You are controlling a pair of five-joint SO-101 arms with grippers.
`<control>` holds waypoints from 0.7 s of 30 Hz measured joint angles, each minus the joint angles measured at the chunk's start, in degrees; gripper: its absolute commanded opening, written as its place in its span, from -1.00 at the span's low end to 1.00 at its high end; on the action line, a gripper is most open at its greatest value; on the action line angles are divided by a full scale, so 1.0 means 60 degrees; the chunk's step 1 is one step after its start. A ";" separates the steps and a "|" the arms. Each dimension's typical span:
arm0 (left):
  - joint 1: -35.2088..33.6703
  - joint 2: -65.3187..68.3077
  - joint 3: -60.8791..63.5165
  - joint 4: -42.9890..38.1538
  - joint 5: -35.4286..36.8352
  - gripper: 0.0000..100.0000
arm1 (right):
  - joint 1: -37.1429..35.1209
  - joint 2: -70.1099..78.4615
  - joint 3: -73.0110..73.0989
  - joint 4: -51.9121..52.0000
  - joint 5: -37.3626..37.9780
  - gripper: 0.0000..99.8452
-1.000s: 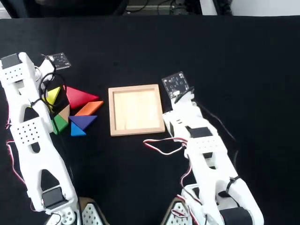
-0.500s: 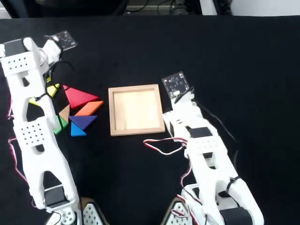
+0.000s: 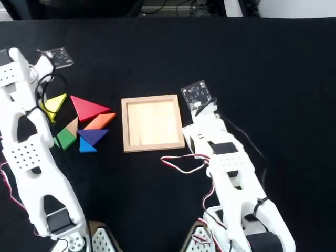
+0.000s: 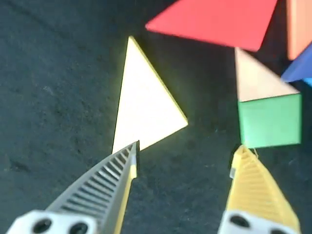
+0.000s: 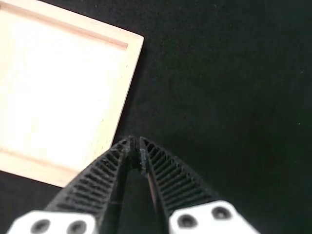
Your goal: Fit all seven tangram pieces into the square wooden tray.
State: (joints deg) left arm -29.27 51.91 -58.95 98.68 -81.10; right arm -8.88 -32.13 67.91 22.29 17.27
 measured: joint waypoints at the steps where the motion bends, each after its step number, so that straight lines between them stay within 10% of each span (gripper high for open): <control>1: -0.0044 0.0176 0.0000 -0.0205 -0.0015 -0.37 | 0.0000 0.0000 0.0000 0.0000 0.0073 -0.98; 21: -0.0103 0.1026 0.0000 -0.1714 -0.0264 -0.37 | -0.0454 0.0000 0.0000 0.0000 0.0176 -0.98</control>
State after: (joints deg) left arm -29.89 58.07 -58.95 88.40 -82.68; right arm -11.60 -32.13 67.91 22.29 18.33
